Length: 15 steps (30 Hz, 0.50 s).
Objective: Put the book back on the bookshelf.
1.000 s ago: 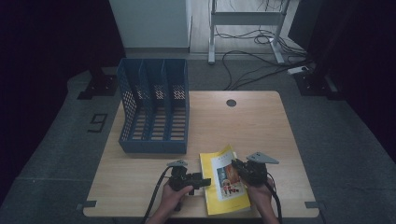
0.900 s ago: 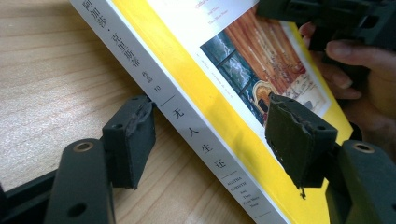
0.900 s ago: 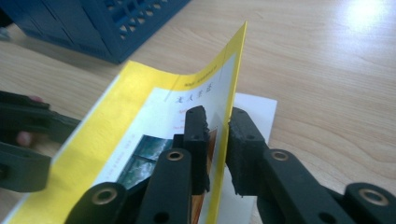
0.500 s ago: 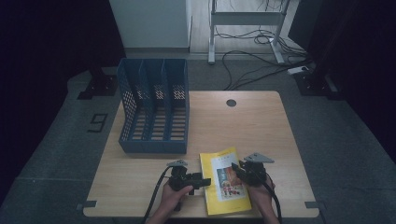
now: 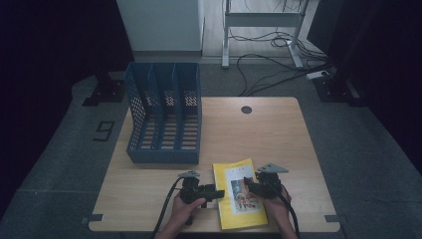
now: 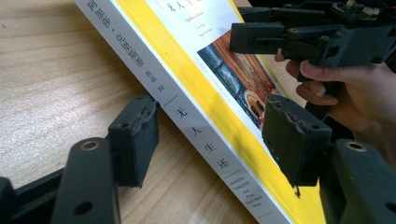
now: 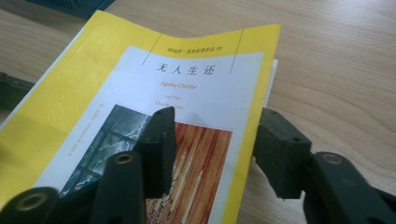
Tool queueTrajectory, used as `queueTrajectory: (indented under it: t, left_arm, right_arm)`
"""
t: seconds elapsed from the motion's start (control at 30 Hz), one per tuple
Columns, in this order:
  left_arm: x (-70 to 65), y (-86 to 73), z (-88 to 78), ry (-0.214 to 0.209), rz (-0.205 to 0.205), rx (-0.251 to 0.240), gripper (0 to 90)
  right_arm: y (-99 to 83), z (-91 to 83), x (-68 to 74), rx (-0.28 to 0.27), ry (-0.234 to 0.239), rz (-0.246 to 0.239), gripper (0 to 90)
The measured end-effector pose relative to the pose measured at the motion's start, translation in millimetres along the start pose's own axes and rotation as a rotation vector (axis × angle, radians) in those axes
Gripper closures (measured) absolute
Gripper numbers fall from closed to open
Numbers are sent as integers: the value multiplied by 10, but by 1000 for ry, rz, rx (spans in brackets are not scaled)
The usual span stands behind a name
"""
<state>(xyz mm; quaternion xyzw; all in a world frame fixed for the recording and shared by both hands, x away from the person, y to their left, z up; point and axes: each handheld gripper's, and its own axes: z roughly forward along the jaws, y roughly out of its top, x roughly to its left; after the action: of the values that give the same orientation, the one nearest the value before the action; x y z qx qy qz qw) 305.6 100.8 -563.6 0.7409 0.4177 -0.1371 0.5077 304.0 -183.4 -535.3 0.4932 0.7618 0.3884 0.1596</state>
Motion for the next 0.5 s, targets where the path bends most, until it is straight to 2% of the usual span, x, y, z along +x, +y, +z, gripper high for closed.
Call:
queueTrajectory:
  t: [0.23, 0.37, 0.5]
  left_arm:
    - [4, 1, -2, 1, -1, 0, 370]
    - [5, 2, -2, 3, -3, 0, 379]
    - [6, 4, -3, 8, -3, 2, 391]
  right_arm:
    - [3, 6, 12, 4, -4, -9, 458]
    - [0, 22, -6, 25, -8, 10, 423]
    - [-7, 27, -26, 28, 8, 34, 439]
